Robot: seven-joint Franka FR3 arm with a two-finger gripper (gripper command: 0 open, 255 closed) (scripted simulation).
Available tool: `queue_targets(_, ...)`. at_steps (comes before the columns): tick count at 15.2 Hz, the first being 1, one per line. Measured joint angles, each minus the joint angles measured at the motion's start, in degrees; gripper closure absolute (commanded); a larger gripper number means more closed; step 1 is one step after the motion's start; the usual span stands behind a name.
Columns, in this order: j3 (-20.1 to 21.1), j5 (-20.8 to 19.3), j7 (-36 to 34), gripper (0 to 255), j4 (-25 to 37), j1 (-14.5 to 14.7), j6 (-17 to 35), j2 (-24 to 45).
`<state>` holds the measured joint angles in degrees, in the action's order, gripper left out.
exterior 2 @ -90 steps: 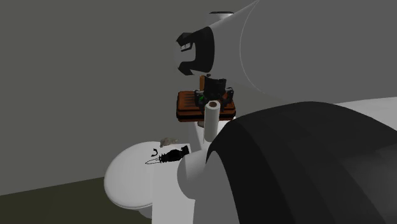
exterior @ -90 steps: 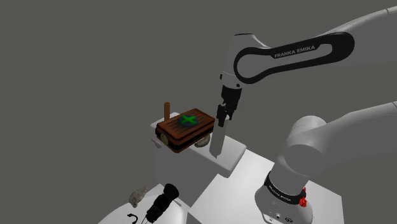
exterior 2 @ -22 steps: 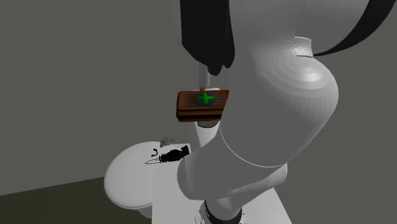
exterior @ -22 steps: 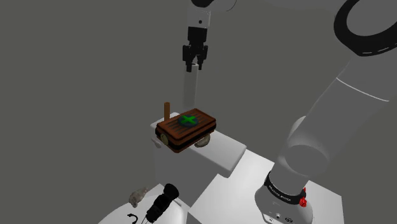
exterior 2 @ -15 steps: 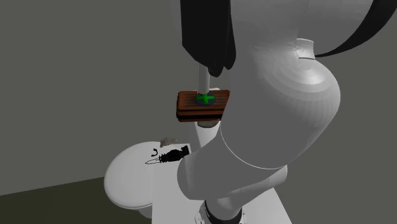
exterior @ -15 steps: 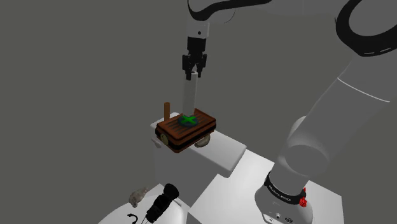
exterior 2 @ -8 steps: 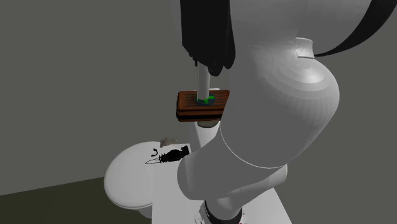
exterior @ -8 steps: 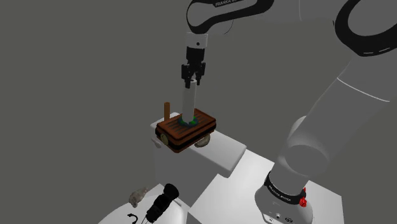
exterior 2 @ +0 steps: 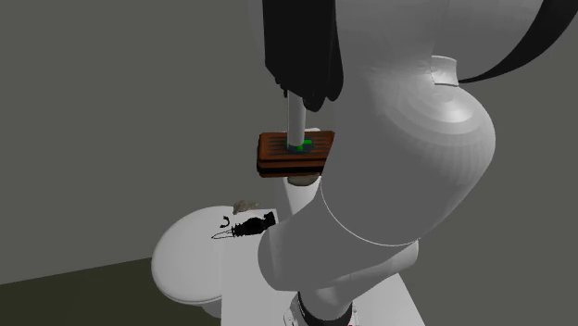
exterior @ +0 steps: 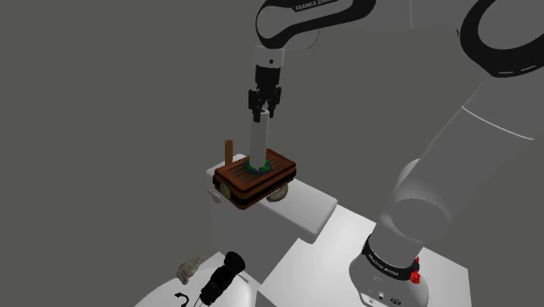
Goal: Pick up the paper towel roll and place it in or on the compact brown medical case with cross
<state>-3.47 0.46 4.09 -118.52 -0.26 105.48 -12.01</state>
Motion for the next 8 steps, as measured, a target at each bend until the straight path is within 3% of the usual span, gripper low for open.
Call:
queue_targets(6, 0.01, 0.02, 0.01, 0, -0.23, 0.02, -0.06, 0.22)
queue_targets(8, 0.10, 0.03, -0.16, 0, 1.87, 0.08, -2.31, 0.04)
